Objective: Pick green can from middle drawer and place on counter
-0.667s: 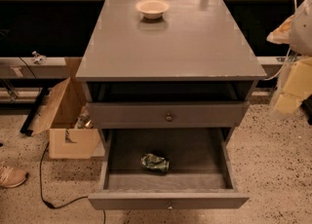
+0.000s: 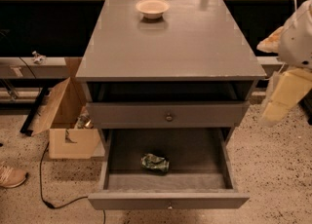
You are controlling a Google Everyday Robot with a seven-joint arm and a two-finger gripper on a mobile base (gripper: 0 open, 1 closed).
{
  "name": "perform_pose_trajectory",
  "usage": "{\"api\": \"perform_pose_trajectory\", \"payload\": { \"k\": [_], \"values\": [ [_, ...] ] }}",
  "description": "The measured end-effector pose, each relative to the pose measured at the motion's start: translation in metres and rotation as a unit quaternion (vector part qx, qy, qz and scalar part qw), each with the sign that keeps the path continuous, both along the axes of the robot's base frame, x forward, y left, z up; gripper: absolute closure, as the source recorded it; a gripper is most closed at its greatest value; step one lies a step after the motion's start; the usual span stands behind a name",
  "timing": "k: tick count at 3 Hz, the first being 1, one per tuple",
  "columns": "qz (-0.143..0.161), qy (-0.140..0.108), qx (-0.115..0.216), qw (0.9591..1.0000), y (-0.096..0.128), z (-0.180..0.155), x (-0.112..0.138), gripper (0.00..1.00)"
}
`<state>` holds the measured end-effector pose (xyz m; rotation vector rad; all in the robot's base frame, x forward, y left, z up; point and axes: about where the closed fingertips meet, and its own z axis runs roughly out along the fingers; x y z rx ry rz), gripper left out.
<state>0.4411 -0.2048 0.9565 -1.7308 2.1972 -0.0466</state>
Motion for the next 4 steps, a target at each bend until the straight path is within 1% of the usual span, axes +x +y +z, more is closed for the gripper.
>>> {"api": "perform_pose_trajectory", "payload": {
  "k": [1,2,3,4],
  "values": [
    [0.017,0.009,0.037,0.9991,0.023,-0.039,-0.006,0.00],
    [-0.001,0.020,0.090,0.9957,0.048,-0.101,-0.022,0.00],
    [0.000,0.019,0.090,0.9958,0.048,-0.100,-0.022,0.00],
    [-0.011,0.037,0.105,0.9937,0.045,-0.152,-0.017,0.00]
  ]
}}
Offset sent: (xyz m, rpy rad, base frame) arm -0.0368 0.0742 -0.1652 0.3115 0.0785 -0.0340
